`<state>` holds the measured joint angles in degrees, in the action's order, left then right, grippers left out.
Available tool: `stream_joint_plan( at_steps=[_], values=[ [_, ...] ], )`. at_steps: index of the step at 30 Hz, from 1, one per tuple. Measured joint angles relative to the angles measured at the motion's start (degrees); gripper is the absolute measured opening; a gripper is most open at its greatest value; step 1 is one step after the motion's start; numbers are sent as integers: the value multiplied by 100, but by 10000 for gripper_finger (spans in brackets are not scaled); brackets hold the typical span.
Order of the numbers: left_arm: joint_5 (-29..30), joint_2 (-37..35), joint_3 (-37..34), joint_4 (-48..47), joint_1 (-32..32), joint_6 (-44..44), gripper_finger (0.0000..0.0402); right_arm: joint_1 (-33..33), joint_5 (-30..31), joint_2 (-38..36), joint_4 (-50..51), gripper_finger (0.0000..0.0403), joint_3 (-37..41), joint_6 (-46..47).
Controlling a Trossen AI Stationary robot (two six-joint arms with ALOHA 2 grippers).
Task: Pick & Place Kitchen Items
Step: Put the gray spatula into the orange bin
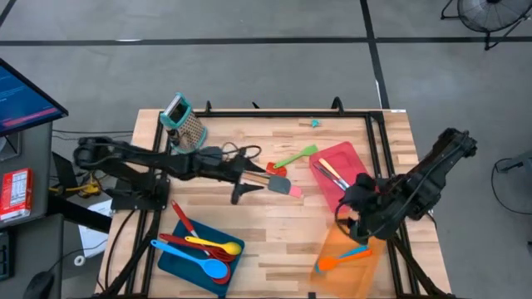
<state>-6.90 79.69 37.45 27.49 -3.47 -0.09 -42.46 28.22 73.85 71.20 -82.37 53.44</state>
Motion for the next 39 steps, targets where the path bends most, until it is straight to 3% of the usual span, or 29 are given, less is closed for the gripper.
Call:
stream_joint_plan(
  at_steps=[11,28,32,39],
  values=[
    [2,1804,-2,94,-407,696,246,4,62,-112,-2,286,2,45],
    [-9,3025,15,789,-679,773,236,107,324,-112,62,286,4,47],
    [-9,3223,22,827,-679,737,188,107,331,-112,117,286,4,62],
    [-9,3215,16,785,-701,728,51,142,335,-112,173,286,4,62]
  ],
)
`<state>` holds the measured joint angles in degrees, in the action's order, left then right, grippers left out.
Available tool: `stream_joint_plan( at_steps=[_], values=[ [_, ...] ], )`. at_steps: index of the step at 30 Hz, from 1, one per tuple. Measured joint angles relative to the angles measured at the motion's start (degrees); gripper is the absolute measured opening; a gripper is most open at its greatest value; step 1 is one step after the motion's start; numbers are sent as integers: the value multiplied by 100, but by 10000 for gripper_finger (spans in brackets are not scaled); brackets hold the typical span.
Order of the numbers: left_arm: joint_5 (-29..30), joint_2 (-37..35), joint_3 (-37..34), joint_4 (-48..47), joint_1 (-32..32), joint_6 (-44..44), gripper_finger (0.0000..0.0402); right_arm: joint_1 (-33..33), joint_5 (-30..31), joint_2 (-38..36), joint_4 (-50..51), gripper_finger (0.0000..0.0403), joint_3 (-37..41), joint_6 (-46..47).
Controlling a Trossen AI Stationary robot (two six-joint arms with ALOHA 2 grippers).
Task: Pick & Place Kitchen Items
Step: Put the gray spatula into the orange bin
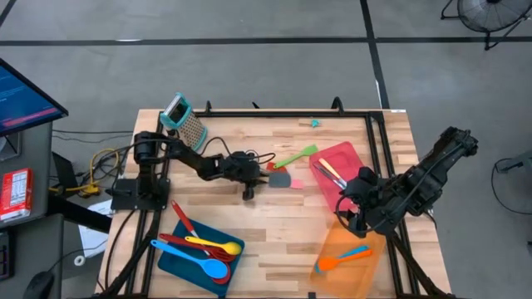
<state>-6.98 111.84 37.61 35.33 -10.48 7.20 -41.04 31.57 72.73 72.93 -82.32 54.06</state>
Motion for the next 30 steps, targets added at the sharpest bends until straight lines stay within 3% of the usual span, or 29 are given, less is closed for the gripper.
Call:
stream_joint_plan(
  at_steps=[6,11,16,23,26,30],
  values=[
    [11,-269,-10,-128,4,-168,37,40,1,0,0,286,0,0],
    [163,-815,-47,-233,4,-187,52,40,246,0,2,286,0,0],
    [144,-1478,-36,-179,4,-305,39,42,505,1,2,286,0,-1],
    [113,-2685,-32,-83,4,-996,47,330,771,2,-4,286,2,-2],
    [112,-3351,-25,-48,4,-1466,44,434,1137,2,-86,286,2,-72],
    [113,-4319,-25,-28,4,-2243,40,590,1196,0,-319,286,2,-352]
  ],
)
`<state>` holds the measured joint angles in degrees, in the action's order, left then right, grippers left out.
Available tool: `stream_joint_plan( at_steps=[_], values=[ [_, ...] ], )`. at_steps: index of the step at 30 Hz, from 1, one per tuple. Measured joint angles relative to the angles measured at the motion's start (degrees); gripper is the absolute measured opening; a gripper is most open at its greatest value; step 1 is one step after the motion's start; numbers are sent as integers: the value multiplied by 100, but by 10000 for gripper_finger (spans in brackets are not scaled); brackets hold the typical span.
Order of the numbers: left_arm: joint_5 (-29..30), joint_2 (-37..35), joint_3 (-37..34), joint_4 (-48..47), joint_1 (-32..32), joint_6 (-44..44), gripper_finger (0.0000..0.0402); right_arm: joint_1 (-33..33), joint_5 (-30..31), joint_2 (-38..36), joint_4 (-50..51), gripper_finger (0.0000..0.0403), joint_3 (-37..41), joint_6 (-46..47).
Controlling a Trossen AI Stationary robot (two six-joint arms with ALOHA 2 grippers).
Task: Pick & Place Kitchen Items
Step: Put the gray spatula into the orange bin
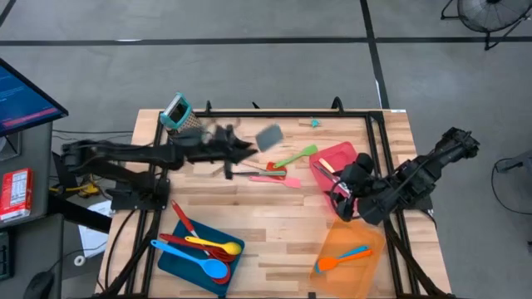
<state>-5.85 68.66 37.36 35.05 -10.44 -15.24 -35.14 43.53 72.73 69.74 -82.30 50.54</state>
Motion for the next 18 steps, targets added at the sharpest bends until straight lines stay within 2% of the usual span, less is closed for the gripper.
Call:
stream_joint_plan(
  at_steps=[5,11,14,18],
  values=[
    [-21,-1159,0,126,17,-1383,44,193,7,2,-518,286,0,-418],
    [-461,-2171,3,757,119,-2647,42,372,4,2,-1105,286,0,-879],
    [-663,-2456,4,1231,253,-3026,45,431,2,1,-1215,286,0,-913],
    [-670,-2661,4,1817,539,-3041,40,486,2,2,-1215,286,0,-911]
  ],
)
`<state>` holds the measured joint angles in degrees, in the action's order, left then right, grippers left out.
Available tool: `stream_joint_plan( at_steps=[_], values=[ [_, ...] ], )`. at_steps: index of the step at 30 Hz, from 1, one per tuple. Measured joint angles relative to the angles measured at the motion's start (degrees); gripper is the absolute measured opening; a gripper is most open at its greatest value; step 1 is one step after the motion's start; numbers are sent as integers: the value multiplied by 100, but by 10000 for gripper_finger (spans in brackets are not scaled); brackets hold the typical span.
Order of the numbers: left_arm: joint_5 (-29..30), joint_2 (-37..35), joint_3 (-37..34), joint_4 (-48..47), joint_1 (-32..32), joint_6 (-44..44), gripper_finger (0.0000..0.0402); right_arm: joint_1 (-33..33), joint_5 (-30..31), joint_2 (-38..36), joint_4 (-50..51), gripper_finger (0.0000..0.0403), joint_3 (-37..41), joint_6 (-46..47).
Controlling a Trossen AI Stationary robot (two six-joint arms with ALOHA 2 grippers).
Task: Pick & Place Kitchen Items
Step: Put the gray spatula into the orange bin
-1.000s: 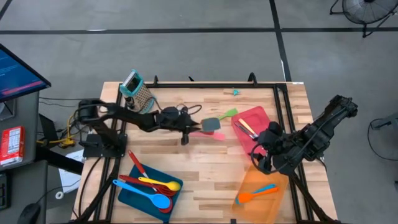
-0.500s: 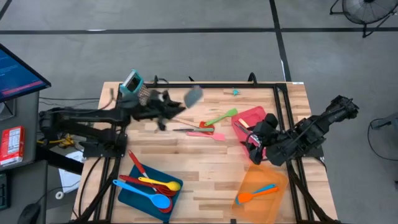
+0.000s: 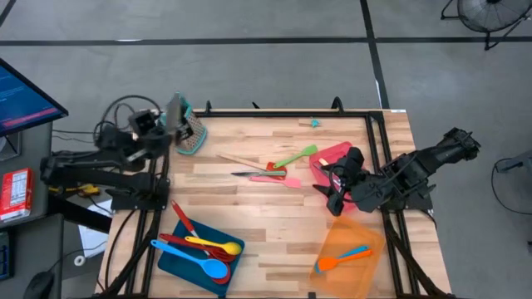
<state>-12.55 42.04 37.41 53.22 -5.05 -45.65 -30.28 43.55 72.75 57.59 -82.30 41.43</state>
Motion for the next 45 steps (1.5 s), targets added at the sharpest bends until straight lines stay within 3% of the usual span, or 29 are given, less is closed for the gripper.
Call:
stream_joint_plan(
  at_steps=[12,19,26,31,36,45],
  values=[
    [153,96,0,236,106,448,40,2,-13,0,-256,286,0,2],
    [301,1047,123,1842,143,610,49,264,-173,244,-1786,286,4,-1206],
    [-10,2333,1313,2110,635,422,40,868,-1759,497,-3999,286,2,-2600],
    [-280,3121,2399,2132,886,473,56,1337,-2909,536,-4943,286,1,-2775],
    [-436,3777,3200,2117,925,632,43,1673,-3843,530,-5538,286,0,-2789],
    [-153,4686,4059,2108,808,601,58,1984,-4057,520,-5467,286,0,-2789]
  ],
)
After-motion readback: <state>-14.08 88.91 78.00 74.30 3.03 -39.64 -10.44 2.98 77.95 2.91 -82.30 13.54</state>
